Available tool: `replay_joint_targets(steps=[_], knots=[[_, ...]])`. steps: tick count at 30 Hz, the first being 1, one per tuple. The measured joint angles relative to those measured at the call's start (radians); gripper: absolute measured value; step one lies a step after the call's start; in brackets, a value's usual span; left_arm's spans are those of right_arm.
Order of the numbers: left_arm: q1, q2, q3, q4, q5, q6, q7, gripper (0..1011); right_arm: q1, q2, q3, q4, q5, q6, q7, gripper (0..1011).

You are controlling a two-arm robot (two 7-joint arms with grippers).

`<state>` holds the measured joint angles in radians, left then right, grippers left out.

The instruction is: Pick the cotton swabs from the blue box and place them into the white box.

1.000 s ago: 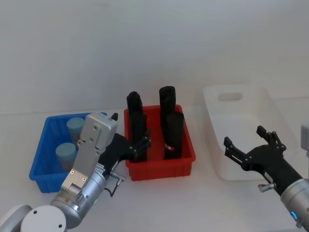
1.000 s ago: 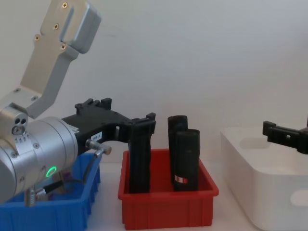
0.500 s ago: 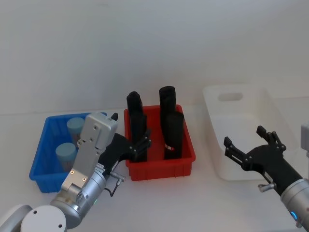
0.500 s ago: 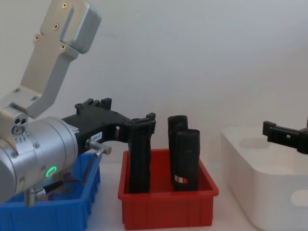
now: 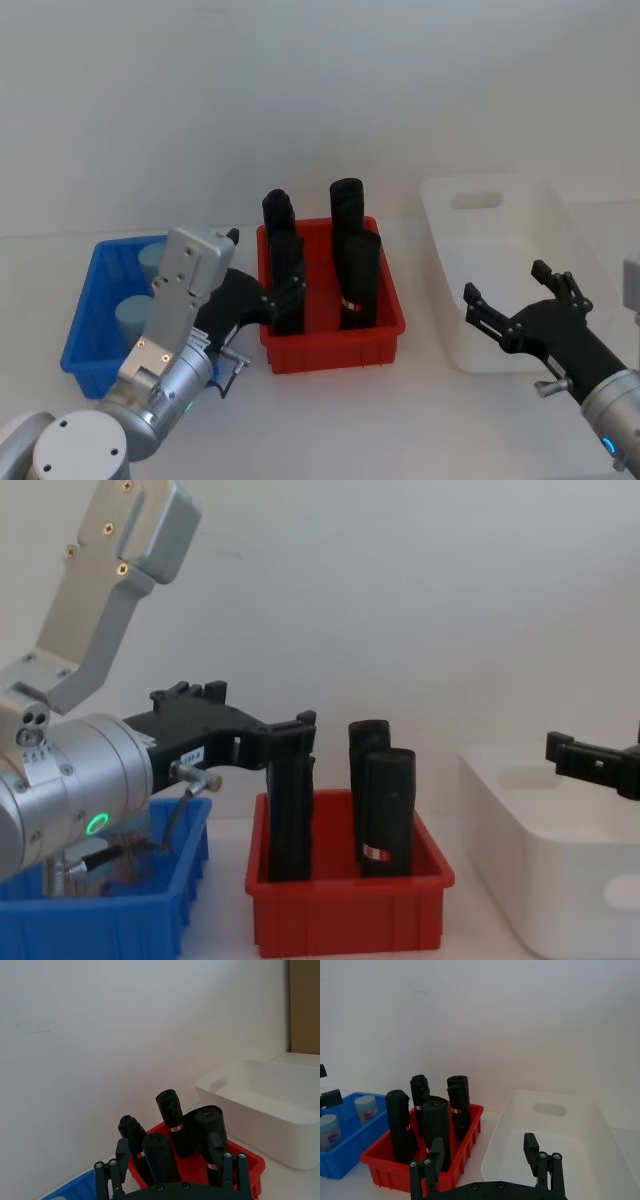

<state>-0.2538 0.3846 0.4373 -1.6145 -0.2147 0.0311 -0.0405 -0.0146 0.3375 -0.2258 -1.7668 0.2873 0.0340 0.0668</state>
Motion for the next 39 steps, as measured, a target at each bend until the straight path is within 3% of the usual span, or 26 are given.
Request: replay_joint_targets(steps=[19, 39], knots=[[-0.062, 0.007, -0.062, 0.093, -0.063, 0.077, -0.035, 1003, 0.000, 0.000, 0.000, 0.000, 0.000, 0.000, 0.000, 1002], [-0.134, 0.010, -0.126, 0.282, -0.111, 0.133, -0.038, 1004, 0.000, 0.000, 0.000, 0.000, 0.000, 0.000, 0.000, 1002]])
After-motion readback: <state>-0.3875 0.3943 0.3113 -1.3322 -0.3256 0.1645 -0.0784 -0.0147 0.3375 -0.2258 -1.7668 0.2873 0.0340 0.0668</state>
